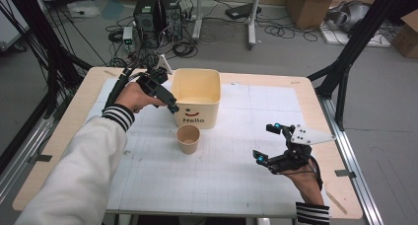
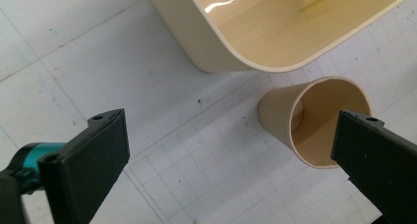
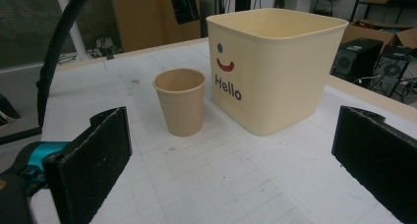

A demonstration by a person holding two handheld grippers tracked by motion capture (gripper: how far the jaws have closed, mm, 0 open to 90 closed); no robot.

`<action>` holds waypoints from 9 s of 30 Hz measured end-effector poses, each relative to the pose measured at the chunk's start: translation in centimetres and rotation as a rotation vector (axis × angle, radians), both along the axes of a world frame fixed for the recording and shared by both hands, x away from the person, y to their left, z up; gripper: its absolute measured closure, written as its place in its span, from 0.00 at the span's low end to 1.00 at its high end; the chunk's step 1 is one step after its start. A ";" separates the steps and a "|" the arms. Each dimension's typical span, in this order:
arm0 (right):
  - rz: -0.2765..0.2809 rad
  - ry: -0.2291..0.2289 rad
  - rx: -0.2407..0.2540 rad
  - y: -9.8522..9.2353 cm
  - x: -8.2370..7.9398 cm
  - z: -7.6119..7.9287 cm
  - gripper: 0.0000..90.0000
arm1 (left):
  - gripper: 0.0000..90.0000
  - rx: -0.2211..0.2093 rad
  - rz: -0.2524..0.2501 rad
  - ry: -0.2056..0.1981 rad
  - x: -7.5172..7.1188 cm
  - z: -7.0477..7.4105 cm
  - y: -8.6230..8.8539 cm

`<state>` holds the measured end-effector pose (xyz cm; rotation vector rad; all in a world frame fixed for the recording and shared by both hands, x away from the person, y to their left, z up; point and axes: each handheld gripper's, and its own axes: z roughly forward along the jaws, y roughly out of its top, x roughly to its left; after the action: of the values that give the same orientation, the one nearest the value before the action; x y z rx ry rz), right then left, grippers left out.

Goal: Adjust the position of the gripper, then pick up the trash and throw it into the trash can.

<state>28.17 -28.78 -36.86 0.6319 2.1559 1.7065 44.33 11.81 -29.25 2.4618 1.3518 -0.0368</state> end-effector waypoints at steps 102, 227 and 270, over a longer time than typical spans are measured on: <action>0.007 0.006 -0.005 0.1 0.0 0.0 0.00 | 0.02 0.049 -0.248 0.022 -4.4 -0.1 -7.1; 0.003 0.013 -0.010 0.1 0.0 0.0 0.00 | 0.13 0.098 -0.270 -0.003 -5.6 -9.4 -8.3; 0.004 0.007 -0.008 0.1 -0.1 0.1 0.00 | 0.38 0.121 -0.267 -0.034 -6.4 -8.1 -8.0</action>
<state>28.10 -28.67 -36.80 0.6332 2.1690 1.6992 37.91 3.79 -37.36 2.7159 1.0305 0.0247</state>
